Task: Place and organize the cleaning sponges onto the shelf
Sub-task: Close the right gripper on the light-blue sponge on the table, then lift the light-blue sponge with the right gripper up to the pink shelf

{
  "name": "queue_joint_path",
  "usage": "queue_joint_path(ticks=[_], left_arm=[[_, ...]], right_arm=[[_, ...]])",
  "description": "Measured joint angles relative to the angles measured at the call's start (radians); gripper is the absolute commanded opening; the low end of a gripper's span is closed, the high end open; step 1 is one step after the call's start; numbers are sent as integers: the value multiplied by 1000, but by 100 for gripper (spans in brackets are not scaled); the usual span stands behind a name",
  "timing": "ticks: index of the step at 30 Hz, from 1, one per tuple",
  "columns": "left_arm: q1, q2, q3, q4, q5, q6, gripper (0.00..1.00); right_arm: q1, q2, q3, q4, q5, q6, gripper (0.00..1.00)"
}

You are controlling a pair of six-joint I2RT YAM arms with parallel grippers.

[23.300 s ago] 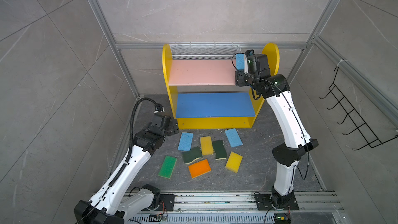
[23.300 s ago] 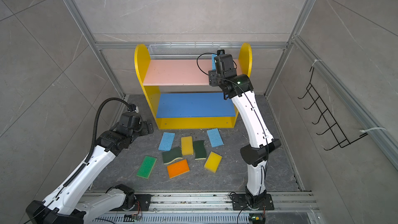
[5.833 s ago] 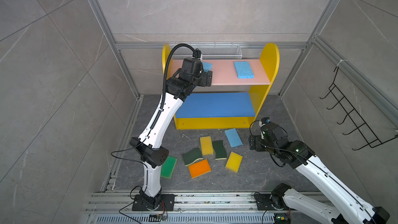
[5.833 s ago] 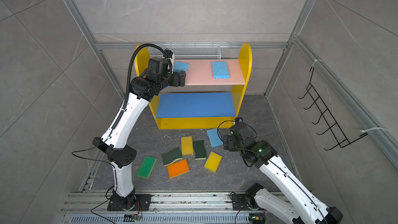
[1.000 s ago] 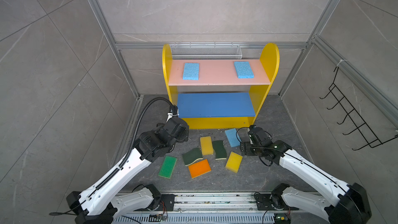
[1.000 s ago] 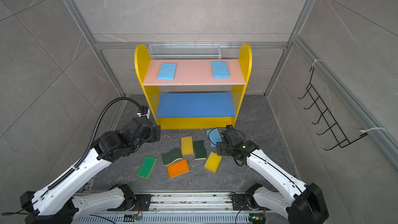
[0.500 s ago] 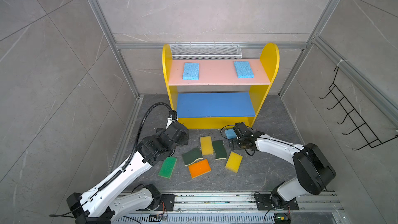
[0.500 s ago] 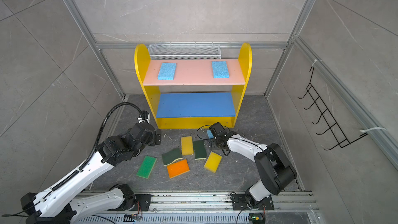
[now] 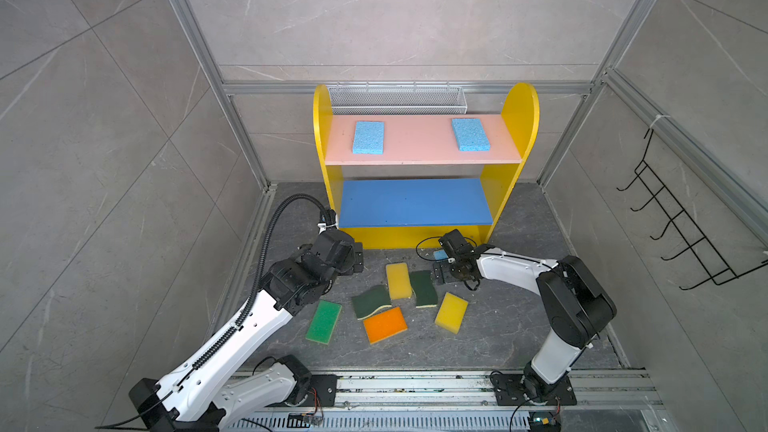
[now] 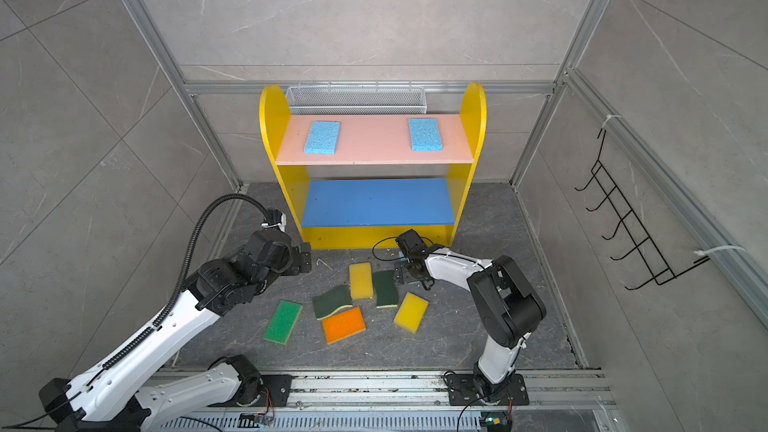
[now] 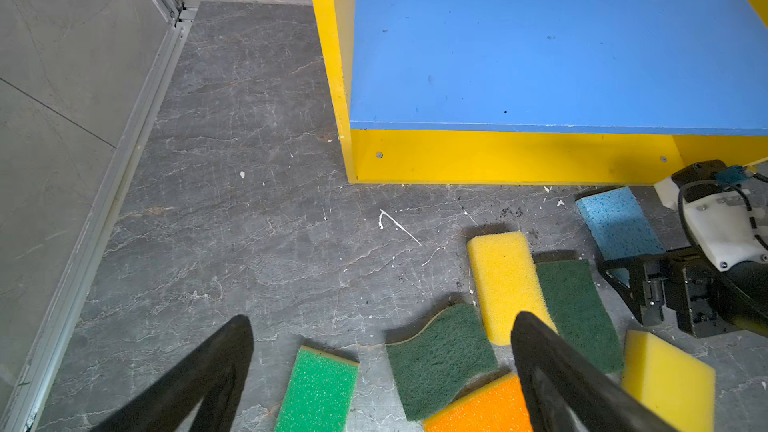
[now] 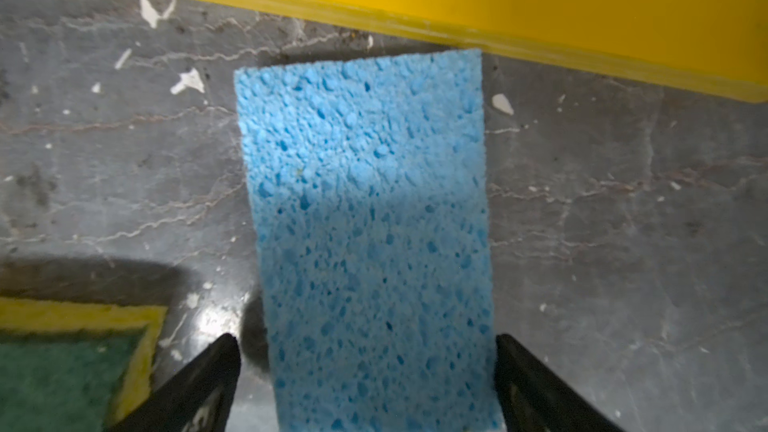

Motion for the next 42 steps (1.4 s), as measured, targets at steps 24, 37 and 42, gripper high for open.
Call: queue_joint_path(ticks=[24,37,42], left_arm=[[45,-14,-24,27,66,0,99],[45,-94,-24,27,66,3,98],[45,-97,-13,26,69,19,98]], right_arm=[[-37,16,3,-2,-35,46,76],[-35,-198,-42,-126,-37,78,65],[-2,-373,-29,-218,-9,98,65]])
